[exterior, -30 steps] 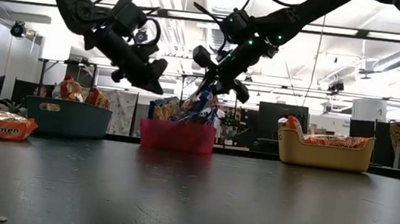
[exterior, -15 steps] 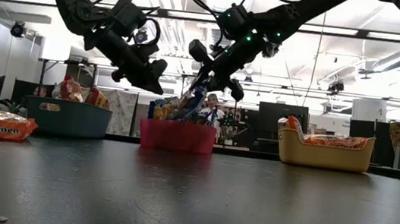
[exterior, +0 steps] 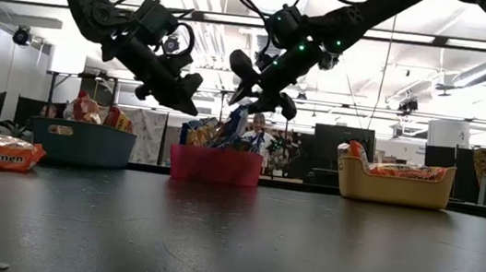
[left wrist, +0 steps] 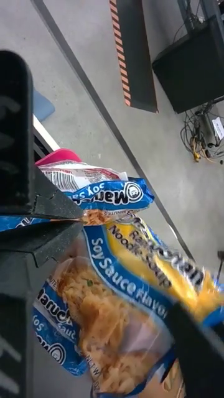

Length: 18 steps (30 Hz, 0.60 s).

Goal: Sort Maruchan noodles
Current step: Put the blue noodle pack into the pink bin

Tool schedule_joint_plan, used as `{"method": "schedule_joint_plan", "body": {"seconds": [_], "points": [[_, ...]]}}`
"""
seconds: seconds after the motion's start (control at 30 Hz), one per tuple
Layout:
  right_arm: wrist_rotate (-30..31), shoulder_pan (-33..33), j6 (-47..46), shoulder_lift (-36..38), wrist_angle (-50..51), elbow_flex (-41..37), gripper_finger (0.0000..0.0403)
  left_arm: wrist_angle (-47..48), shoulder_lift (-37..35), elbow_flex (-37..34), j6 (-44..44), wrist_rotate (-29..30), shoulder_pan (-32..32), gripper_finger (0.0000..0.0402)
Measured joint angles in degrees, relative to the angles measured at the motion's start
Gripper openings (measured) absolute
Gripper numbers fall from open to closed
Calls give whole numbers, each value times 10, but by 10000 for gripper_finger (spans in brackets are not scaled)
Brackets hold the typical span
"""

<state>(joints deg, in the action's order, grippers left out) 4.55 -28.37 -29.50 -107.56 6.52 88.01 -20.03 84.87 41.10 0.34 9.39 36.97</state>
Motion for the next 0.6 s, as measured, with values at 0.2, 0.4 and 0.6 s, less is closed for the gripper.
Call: {"method": "schedule_joint_plan", "body": {"seconds": [0.2, 0.4, 0.6], "points": [[-2, -2, 2, -30, -48, 0, 116, 17, 1, -4, -8, 0, 0, 0], [-5, -1, -2, -63, -92, 0, 77, 16, 2, -4, -18, 0, 0, 0], [-13, -2, -4, -77, -87, 0, 64, -5, 2, -4, -47, -56, 0, 0]]}}
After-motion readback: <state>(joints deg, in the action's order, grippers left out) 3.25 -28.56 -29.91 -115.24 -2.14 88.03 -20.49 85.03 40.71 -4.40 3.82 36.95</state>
